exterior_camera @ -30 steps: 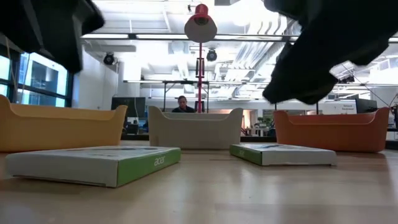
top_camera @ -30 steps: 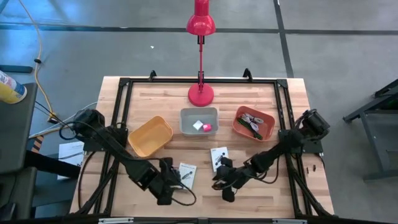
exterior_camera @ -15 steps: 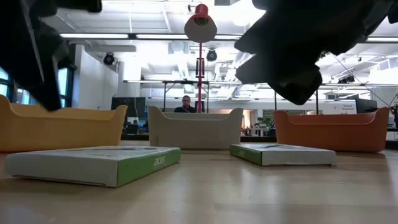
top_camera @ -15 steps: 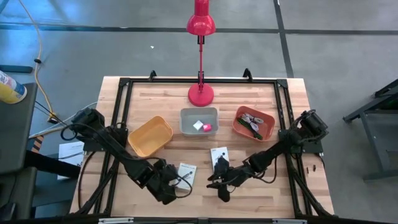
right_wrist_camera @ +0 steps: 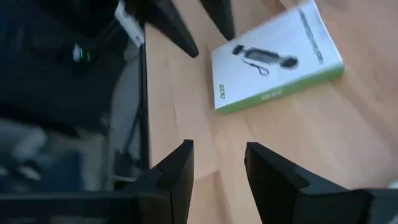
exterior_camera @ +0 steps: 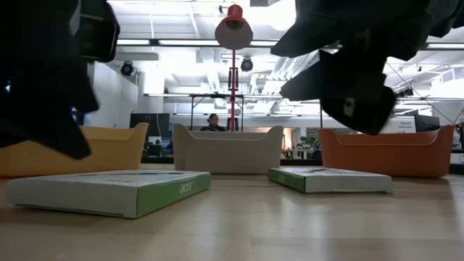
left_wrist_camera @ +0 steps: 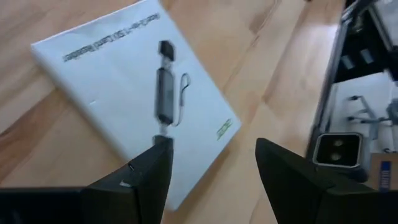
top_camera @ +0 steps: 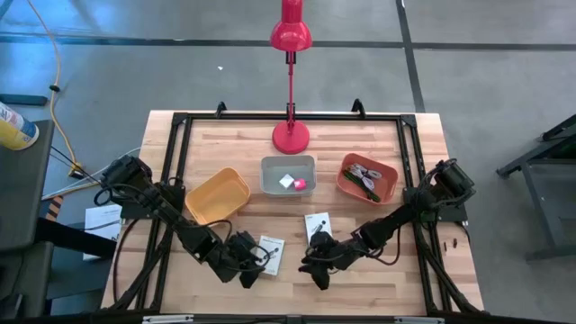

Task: Pick and place items into bin
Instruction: Put the left white card reader box into the yellow bin

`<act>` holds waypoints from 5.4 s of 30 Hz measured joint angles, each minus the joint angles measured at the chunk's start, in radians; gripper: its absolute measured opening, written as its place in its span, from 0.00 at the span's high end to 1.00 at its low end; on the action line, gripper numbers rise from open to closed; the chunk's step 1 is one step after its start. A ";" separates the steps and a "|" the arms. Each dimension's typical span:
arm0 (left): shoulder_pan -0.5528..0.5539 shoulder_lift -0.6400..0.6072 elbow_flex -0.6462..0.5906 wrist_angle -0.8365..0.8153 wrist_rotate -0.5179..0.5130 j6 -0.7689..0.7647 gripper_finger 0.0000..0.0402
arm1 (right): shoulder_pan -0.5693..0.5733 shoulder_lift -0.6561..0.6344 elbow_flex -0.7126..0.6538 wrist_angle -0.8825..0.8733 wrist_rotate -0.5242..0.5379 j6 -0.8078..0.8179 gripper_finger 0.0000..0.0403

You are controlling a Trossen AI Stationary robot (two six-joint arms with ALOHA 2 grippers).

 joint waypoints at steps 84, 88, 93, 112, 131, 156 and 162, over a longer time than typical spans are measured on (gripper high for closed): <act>0.080 -0.015 -0.051 -0.038 0.127 -0.259 0.15 | -0.061 0.308 0.245 -0.071 0.088 -0.539 0.32; 0.080 -0.007 -0.050 -0.027 0.121 -0.262 0.18 | -0.065 0.308 0.245 -0.085 0.088 -0.495 0.32; 0.080 -0.006 -0.050 -0.029 0.116 -0.262 0.19 | -0.063 0.303 0.245 -0.002 0.089 -0.493 0.33; 0.079 -0.004 -0.051 -0.025 0.094 -0.270 0.20 | -0.079 0.301 0.245 0.011 0.157 -0.517 0.33; 0.080 -0.003 -0.053 -0.007 0.068 -0.278 0.21 | -0.042 0.364 0.273 -0.017 0.220 -0.458 0.33; 0.078 0.050 -0.052 0.139 0.068 -0.271 0.21 | -0.029 0.394 0.270 -0.042 0.259 -0.434 0.33; 0.081 0.047 -0.048 0.095 0.136 -0.300 0.21 | -0.027 0.394 0.270 -0.047 0.251 -0.431 0.33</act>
